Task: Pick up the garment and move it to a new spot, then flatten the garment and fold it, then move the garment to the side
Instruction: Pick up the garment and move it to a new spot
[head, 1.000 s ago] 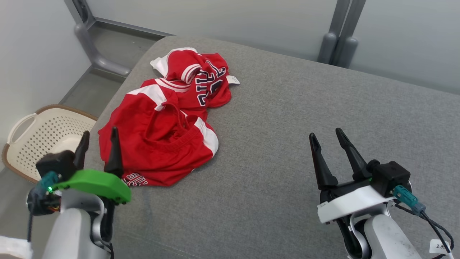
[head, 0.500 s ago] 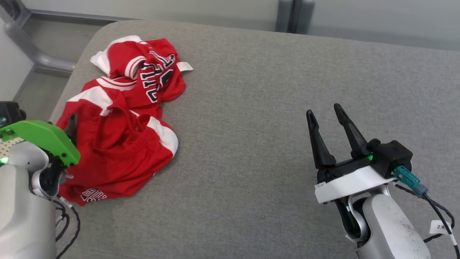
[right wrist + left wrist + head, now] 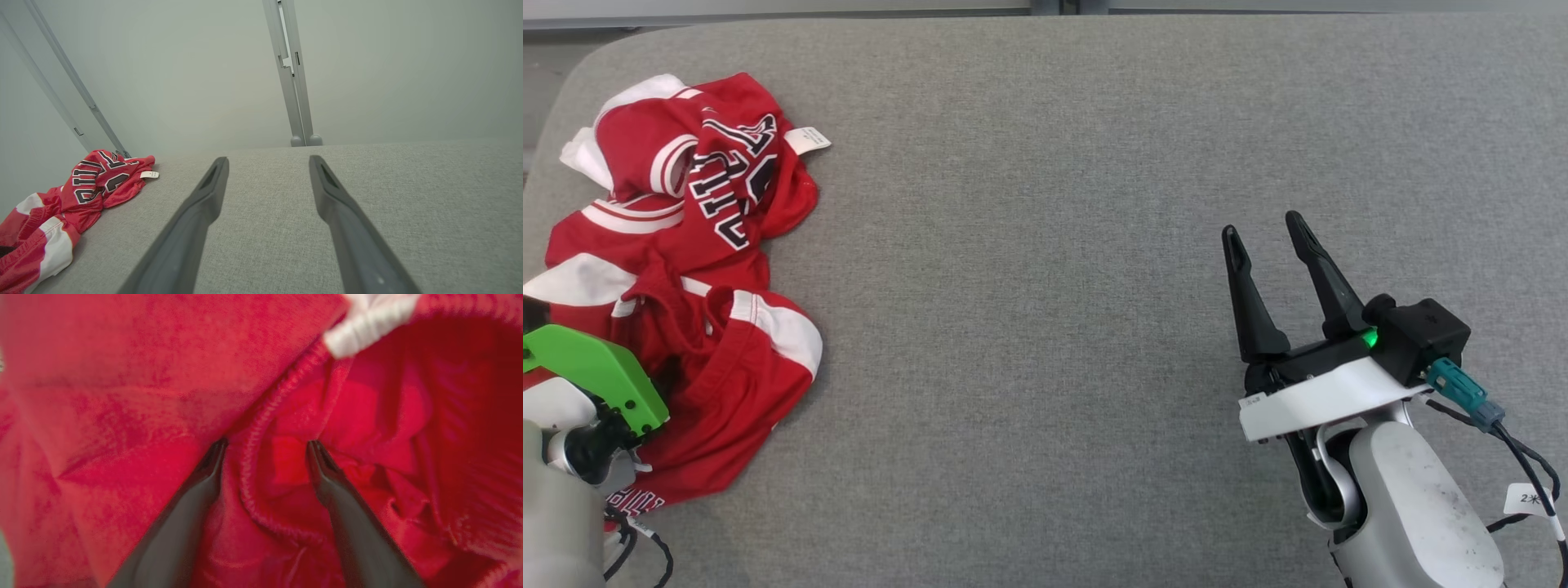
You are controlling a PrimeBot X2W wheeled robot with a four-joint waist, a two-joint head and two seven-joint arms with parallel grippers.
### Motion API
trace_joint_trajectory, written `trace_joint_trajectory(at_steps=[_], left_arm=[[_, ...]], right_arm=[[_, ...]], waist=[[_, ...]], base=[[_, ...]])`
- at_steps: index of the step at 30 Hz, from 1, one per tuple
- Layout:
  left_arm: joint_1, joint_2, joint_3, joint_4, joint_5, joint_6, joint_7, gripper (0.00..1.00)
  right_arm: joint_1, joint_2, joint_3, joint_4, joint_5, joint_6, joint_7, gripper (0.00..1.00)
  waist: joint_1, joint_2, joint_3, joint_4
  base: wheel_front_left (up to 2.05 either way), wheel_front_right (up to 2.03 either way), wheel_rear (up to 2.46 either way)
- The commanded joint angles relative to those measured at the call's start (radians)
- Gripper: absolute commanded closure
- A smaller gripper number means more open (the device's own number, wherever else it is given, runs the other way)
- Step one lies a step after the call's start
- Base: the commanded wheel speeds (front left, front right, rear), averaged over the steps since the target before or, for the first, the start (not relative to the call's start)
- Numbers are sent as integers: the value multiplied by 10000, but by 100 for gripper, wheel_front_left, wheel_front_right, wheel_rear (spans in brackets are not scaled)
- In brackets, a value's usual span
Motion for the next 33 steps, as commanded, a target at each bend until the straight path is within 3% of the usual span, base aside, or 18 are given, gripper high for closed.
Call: trace_joint_trajectory(at_steps=[1,2,3,4,5,10,18,26,33], left_arm=[[81,-176,-89,377,-162,-24,97,0],[81,-180,-112,472,-198,-37,56,0],[66,-178,-162,562,-226,-50,-7,34],[32,-149,-192,580,-234,-51,-123,60],[-15,-110,-225,579,-251,-56,-276,100],[-97,198,-588,376,-206,-76,-758,100],[111,801,-1511,-1356,-542,-83,-1072,100],[385,1062,-2219,-4644,-729,-85,-989,100],[1130,833,-2471,-8166,-865,273,-416,100]], right_arm=[[-174,-8,4,-14,31,5,-30,0],[-178,-7,3,-5,35,5,-30,0],[-179,-4,-9,9,31,5,-30,0],[-174,-3,-23,19,22,5,-30,0],[-149,1,-44,21,2,5,-30,0],[46,18,-57,88,32,5,-30,0],[492,63,-166,199,178,5,-30,0],[948,93,-206,282,296,5,-30,0],[1111,90,-144,234,473,5,-30,0]], waist=[[0,-1,192,-209],[0,-1,189,-214],[0,-1,174,-212],[0,-1,151,-203],[0,-1,104,-183],[0,-1,-317,-81],[0,-1,-1316,86],[0,-1,-2159,84],[0,-1,-2578,-743]], base=[[0,0,0],[0,0,0],[0,0,0],[0,0,0],[0,0,0],[0,0,0],[0,0,0],[0,0,0],[0,0,0]])
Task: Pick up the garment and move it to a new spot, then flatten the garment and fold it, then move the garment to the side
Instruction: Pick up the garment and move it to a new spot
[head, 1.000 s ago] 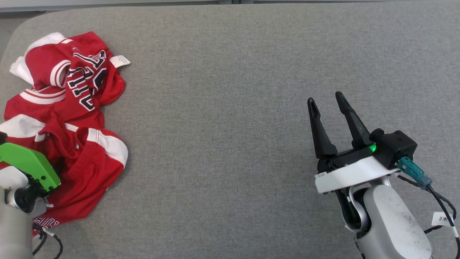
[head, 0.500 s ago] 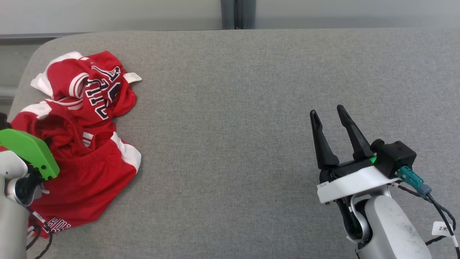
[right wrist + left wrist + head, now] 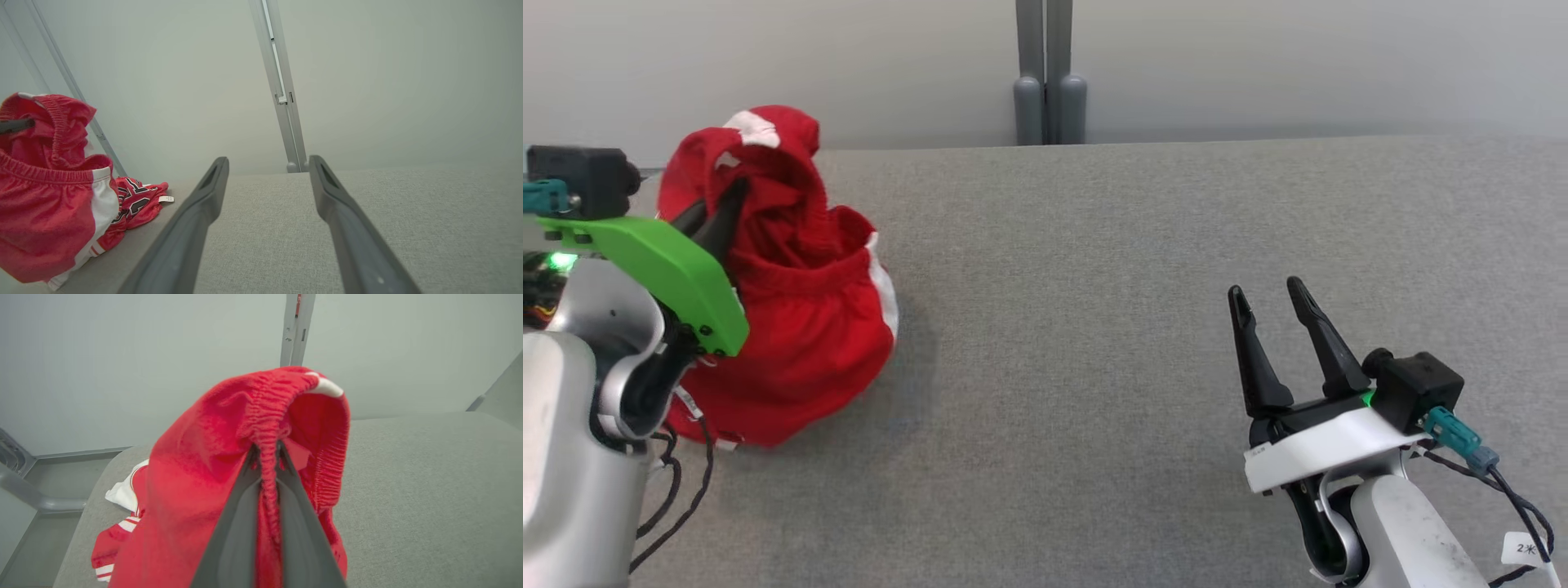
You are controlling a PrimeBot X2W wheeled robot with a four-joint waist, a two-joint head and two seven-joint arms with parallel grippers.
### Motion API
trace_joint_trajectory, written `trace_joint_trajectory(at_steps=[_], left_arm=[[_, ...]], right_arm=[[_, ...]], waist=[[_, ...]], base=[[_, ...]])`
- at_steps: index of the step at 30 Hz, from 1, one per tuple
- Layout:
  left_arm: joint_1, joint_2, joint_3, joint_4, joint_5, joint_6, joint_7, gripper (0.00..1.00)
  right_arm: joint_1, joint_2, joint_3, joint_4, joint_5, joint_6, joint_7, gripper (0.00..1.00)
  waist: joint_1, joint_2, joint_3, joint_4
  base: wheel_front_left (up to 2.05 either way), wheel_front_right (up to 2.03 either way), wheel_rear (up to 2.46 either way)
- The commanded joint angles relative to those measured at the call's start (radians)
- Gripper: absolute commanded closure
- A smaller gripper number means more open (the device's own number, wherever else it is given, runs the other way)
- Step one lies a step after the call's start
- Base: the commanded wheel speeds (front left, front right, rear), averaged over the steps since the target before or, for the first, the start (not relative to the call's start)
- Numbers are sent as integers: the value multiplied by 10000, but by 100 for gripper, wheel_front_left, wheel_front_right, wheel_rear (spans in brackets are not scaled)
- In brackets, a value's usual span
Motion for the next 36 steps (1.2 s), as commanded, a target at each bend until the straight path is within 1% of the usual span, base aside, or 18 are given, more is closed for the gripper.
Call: trace_joint_trajectory(at_steps=[1,5,7,10,12,14,17,18,21,26,27,28,31,36], left_arm=[[235,-89,-31,-536,64,161,45,100],[608,-502,-314,-2022,85,514,127,100],[737,-750,-499,-2479,135,623,48,100],[852,-1240,-826,-2682,270,684,-319,100],[934,-1490,-1100,-2484,565,723,-770,100],[992,-1879,-1447,-2074,928,750,-1305,100],[902,-2483,-1969,-940,1289,665,-2086,100],[807,-2599,-2105,-550,1432,624,-2308,100],[429,-3100,-2653,1133,1738,330,-3062,100],[-280,-3623,-3439,3831,1958,-21,-4046,100],[-424,-3713,-3641,4364,1921,-80,-4189,59],[-566,-3777,-3877,4848,1843,-158,-4238,0],[-970,-3849,-4283,5600,1431,-261,-4609,0],[-1263,-3894,-4897,6067,927,-299,-5263,0]], right_arm=[[98,-26,-23,-16,18,5,-30,0],[100,-28,-170,-48,-77,5,-30,0],[101,-24,-246,-66,-107,5,-30,0],[74,-26,-402,-100,-161,5,-30,0],[9,-22,-409,-124,-125,5,-30,0],[-42,-17,-391,-153,-84,5,-30,0],[-130,-25,-405,-186,-38,5,-30,0],[-171,-22,-392,-193,-10,5,-30,0],[-234,-14,-357,-238,67,5,-30,0],[-346,-17,-290,-211,140,5,-30,0],[-370,-15,-235,-182,153,5,-30,0],[-389,-18,-173,-160,171,5,-30,0],[-413,-24,-125,-130,198,5,-30,0],[-271,-23,-162,-72,72,5,-30,0]], waist=[[0,0,-241,-675],[0,0,-267,-1409],[0,0,-238,-1778],[0,0,-134,-2261],[0,0,-15,-2618],[0,0,122,-2923],[0,0,397,-3259],[0,0,474,-3333],[0,0,680,-3481],[0,0,896,-3464],[0,0,921,-3436],[0,0,943,-3408],[0,0,959,-3287],[0,0,800,-2847]], base=[[0,0,0],[0,0,0],[0,0,0],[0,0,0],[0,0,0],[0,0,0],[0,0,0],[0,0,0],[0,0,0],[0,0,0],[0,0,0],[0,0,0],[0,0,0],[0,0,0]])
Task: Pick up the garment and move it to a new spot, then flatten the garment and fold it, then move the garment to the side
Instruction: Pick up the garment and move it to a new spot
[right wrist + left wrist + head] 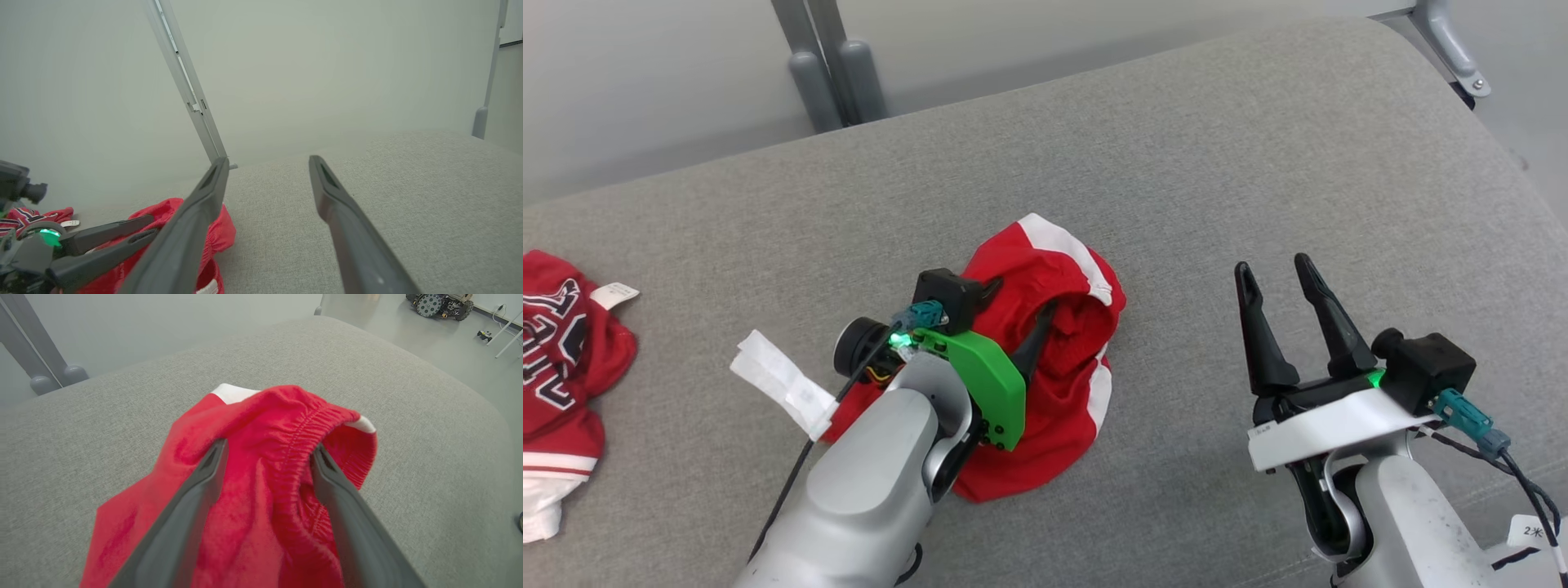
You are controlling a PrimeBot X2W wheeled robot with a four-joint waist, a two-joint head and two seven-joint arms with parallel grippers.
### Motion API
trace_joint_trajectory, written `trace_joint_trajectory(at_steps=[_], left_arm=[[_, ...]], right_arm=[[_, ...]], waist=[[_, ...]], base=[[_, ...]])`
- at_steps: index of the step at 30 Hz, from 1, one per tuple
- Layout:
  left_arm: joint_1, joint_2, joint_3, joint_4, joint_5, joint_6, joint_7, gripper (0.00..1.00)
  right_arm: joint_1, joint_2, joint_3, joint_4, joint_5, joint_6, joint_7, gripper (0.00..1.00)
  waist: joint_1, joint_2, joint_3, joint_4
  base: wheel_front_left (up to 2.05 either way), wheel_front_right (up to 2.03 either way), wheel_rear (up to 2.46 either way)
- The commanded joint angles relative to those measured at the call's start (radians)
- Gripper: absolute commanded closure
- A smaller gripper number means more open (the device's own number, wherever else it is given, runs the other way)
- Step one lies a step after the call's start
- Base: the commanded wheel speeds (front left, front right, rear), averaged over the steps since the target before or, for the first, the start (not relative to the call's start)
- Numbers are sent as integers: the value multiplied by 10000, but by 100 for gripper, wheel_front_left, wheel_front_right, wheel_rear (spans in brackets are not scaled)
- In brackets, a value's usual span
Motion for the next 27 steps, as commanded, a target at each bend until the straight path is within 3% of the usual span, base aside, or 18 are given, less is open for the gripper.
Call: trace_joint_trajectory(at_steps=[1,4,10,19,22,27], left_arm=[[-85,12,-190,10,-136,-32,-156,0],[118,135,-316,-172,-454,-29,-545,0],[909,905,61,-1561,-837,57,-1436,0],[3123,2617,2058,-4838,-598,1884,-1951,0],[4068,2771,2971,-5877,-175,2317,-1932,0],[5322,2651,4060,-6601,350,2531,-1931,0]], right_arm=[[95,-20,-26,37,-28,5,-30,0],[155,-21,-137,2,-13,5,-30,0],[392,-24,-187,55,-153,5,-30,0],[695,-29,-279,17,-250,5,-30,0],[822,-50,-348,-39,-203,5,-30,0],[995,-177,-455,-1,-211,5,-30,0]], waist=[[0,-1,-215,308],[0,-1,-432,520],[0,-1,-883,975],[0,-1,-1303,1423],[0,-1,-1255,1553],[0,-1,-1200,1673]], base=[[0,0,0],[0,0,0],[0,0,0],[0,0,0],[0,0,0],[0,0,0]])
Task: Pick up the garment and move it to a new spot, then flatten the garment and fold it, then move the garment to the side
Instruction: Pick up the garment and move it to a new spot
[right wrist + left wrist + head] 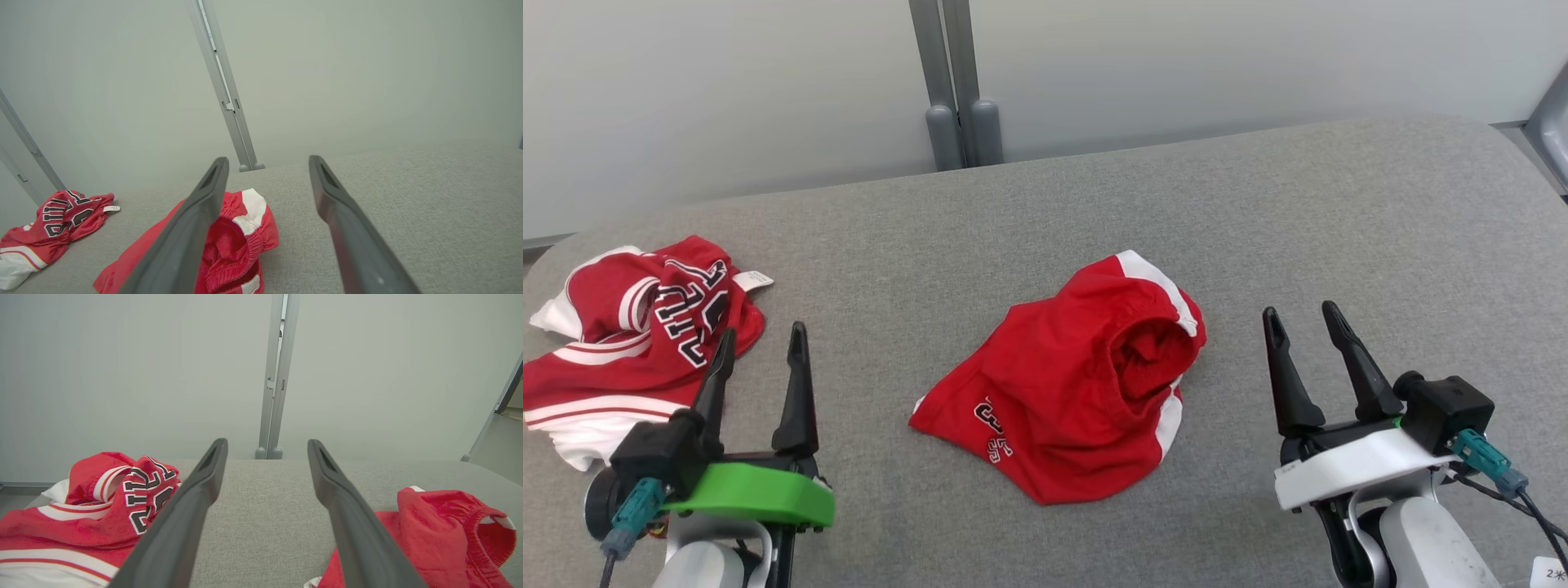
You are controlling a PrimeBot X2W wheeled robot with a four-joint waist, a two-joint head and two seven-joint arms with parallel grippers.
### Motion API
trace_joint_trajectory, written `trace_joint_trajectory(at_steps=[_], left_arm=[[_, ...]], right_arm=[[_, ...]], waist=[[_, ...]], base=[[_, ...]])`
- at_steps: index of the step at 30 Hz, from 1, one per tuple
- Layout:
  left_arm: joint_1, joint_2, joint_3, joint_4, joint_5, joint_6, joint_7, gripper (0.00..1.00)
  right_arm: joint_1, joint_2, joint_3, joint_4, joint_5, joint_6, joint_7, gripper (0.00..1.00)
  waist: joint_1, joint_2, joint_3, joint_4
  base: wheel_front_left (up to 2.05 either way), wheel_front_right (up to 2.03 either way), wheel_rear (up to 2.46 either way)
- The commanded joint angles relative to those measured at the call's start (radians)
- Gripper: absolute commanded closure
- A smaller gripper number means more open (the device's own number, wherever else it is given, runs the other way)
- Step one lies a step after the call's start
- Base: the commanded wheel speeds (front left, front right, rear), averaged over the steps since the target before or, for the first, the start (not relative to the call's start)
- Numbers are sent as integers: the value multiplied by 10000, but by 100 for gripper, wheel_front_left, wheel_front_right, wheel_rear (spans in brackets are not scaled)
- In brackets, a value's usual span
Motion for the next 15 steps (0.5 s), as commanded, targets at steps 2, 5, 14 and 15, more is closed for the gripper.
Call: trace_joint_trajectory(at_steps=[2,5,14,15], left_arm=[[600,-181,468,-155,346,64,-1,0],[1181,-462,972,-249,700,-23,-2,0],[1616,-1271,1715,-201,1555,-580,-3,0],[1586,-1325,1790,-160,1574,-670,-3,0]], right_arm=[[168,-95,-61,-4,-52,5,-30,0],[345,-153,-125,47,-117,5,-30,0],[504,-147,-230,-23,-185,5,-30,0],[489,-145,-229,-20,-192,5,-30,0]], waist=[[0,-1,56,36],[0,-1,60,57],[0,-1,171,91],[0,-1,178,97]], base=[[0,0,0],[0,0,0],[0,0,0],[0,0,0]])
